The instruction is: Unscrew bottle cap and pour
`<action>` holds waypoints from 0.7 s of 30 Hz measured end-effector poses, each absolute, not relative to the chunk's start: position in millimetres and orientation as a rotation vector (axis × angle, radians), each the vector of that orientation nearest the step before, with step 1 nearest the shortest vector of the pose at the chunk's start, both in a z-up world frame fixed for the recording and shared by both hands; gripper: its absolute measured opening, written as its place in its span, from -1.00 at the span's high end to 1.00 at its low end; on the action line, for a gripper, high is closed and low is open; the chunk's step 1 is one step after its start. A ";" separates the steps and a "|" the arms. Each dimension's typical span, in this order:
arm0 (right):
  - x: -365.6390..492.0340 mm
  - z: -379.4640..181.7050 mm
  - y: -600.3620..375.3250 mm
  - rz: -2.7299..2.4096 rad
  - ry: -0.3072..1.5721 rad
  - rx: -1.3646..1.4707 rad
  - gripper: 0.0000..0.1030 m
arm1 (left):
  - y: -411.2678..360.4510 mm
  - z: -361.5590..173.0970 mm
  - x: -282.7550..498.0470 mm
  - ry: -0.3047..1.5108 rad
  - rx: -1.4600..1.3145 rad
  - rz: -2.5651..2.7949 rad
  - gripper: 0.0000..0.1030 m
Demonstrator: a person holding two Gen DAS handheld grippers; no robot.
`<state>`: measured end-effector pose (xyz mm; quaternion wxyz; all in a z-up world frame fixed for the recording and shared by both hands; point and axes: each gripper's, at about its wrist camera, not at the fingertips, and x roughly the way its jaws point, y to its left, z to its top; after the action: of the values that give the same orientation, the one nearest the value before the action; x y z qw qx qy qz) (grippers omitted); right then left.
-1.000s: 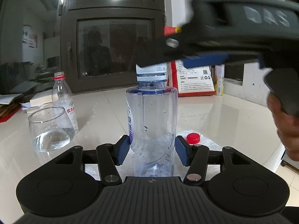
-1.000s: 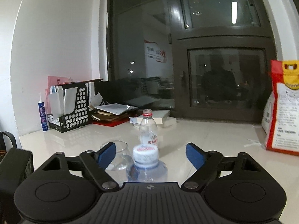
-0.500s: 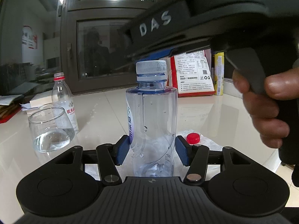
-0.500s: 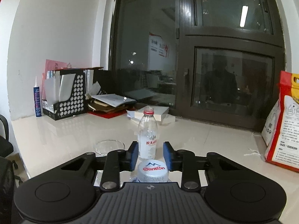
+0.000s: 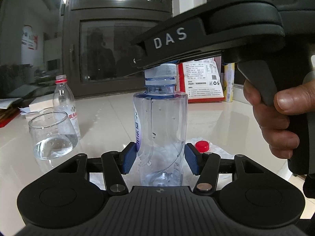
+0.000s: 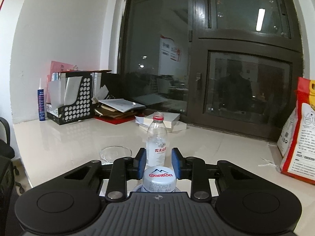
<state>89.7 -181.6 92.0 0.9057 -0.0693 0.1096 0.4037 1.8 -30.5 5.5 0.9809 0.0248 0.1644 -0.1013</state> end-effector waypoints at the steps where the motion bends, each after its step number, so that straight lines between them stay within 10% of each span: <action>1: 90.4 92.3 -182.0 0.842 0.226 -0.144 0.40 | -28.3 5.6 2.4 0.333 0.050 -0.216 -0.11; 15: 94.6 96.0 -189.0 0.938 0.200 -0.154 0.38 | 0.2 6.3 16.8 0.362 0.069 -0.429 -0.11; 21: 88.2 94.3 -187.4 0.895 0.195 -0.137 0.05 | -9.9 4.8 7.8 0.346 0.050 -0.353 -0.11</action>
<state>88.2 -187.4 94.3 0.8948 -0.0659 0.0939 0.4315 7.8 -9.9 4.8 0.9693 0.0246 0.1715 -0.1747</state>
